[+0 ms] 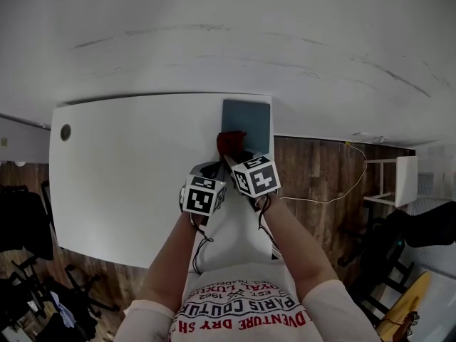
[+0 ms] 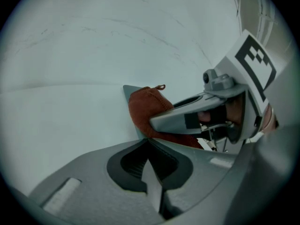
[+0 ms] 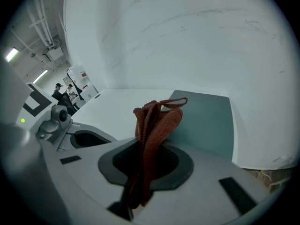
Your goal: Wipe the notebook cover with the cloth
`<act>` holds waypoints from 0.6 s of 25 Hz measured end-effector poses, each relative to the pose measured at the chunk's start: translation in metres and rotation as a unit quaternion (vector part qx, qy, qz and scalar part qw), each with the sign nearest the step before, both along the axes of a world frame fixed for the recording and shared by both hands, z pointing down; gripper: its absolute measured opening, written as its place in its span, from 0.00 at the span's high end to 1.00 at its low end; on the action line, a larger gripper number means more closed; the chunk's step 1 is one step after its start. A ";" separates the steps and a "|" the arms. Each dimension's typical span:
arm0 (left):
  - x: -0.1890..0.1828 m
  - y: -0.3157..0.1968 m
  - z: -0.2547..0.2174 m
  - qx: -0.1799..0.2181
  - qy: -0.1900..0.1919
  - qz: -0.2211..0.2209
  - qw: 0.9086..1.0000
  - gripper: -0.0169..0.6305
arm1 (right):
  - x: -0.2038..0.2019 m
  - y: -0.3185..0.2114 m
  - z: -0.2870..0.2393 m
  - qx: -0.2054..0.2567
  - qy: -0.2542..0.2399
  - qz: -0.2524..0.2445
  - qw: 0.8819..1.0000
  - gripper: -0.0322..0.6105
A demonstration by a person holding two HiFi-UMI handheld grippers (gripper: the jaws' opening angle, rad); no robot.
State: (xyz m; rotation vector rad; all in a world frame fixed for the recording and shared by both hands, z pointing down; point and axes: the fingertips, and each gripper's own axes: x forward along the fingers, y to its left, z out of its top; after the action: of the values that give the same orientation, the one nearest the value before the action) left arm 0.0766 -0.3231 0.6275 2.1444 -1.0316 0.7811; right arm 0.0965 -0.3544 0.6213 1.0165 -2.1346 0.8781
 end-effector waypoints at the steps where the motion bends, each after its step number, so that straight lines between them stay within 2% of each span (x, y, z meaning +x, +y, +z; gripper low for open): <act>1: 0.000 0.000 0.000 0.000 0.001 0.000 1.000 0.96 | 0.001 0.000 0.001 0.004 0.001 -0.002 1.000 0.84; 6: 0.000 0.000 0.001 0.005 -0.003 0.002 1.000 0.96 | 0.008 -0.001 0.000 0.014 0.009 -0.003 1.000 0.84; 15: 0.000 0.000 0.000 0.019 -0.014 0.006 1.000 0.96 | 0.062 -0.005 0.001 0.020 0.027 0.038 0.999 0.84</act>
State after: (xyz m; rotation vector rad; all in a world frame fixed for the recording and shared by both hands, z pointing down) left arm 0.0770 -0.3229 0.6272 2.1782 -1.0570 0.8047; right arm 0.1589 -0.3595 0.6218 1.1345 -2.0891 0.8372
